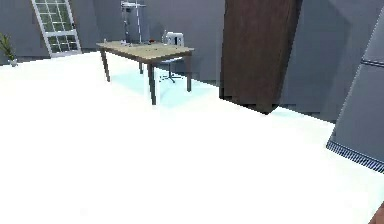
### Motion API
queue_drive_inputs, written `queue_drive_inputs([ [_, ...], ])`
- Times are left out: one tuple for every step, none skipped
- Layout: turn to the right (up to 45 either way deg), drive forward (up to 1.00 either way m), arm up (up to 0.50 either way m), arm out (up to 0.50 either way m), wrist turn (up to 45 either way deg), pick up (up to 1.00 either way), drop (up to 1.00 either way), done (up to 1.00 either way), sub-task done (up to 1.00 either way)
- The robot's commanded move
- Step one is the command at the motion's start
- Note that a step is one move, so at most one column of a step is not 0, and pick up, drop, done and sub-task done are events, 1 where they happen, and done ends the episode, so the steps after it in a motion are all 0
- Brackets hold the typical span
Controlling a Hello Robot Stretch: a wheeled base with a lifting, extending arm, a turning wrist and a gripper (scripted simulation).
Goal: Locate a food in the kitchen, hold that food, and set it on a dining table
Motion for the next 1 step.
queue_drive_inputs([
  [24.0,0.00,0.00,0.00,0.0,0.00,0.00,0.00,0.00],
])
